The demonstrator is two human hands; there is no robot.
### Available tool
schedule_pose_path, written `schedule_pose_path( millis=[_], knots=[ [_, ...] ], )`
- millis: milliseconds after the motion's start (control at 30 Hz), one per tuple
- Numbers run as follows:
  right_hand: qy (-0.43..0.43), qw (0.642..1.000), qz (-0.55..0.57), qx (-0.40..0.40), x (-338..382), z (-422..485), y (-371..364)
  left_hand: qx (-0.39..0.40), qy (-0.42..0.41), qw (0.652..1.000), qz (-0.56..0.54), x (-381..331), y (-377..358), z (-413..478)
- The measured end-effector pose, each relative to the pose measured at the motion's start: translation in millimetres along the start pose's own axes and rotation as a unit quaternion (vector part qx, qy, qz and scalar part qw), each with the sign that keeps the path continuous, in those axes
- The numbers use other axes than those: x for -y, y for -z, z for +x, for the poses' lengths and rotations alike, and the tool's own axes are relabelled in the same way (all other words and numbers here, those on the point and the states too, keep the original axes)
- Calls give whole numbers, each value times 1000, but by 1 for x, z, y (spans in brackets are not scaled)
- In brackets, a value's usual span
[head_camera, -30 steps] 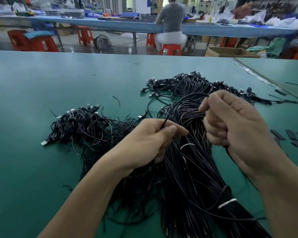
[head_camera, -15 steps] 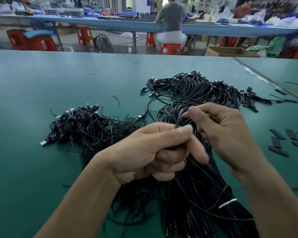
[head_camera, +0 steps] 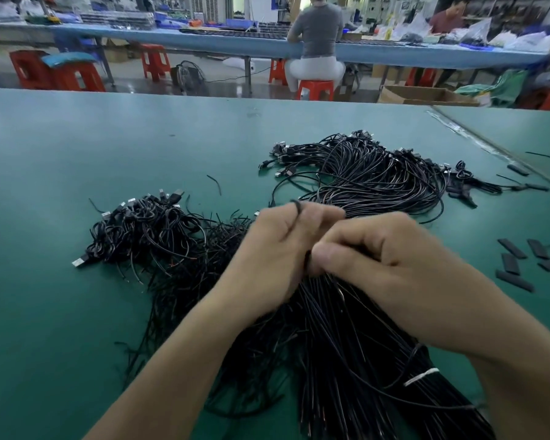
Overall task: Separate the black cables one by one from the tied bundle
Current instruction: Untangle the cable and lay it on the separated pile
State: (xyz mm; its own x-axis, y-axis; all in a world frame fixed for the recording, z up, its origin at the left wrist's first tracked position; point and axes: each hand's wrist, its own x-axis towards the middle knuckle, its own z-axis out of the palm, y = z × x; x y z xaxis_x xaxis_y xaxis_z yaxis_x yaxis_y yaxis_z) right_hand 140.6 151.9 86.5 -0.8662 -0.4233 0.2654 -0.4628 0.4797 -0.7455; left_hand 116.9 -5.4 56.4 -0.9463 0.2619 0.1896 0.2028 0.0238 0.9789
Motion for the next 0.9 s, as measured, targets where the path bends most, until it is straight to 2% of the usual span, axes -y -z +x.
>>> schedule_pose_path(
  millis=[100,233,267,367,467,533,667,767,900],
  knots=[
    [29,992,56,-107,-3,3,4,86,68,991,-72,-9,-2,-3],
    [28,974,82,-210,-8,6,-1,131,106,985,-23,-11,3,-5],
    [29,970,83,-225,-8,6,-3,150,118,981,-40,-12,5,-5],
    [32,967,113,-228,-11,7,-7,236,132,946,-178,-17,11,-6],
    [9,972,164,-170,-17,10,-12,281,122,892,-332,-20,14,-5],
    [-13,979,159,-130,-21,11,-17,266,95,880,-382,-21,17,-4],
    [-55,997,28,-37,-22,9,-26,174,46,875,-450,-21,18,0],
    [-37,999,-27,2,-19,9,-26,63,21,911,-406,-12,15,6],
    [-36,997,-67,-11,-15,6,-18,-17,-6,967,-256,0,9,9]
  ],
)
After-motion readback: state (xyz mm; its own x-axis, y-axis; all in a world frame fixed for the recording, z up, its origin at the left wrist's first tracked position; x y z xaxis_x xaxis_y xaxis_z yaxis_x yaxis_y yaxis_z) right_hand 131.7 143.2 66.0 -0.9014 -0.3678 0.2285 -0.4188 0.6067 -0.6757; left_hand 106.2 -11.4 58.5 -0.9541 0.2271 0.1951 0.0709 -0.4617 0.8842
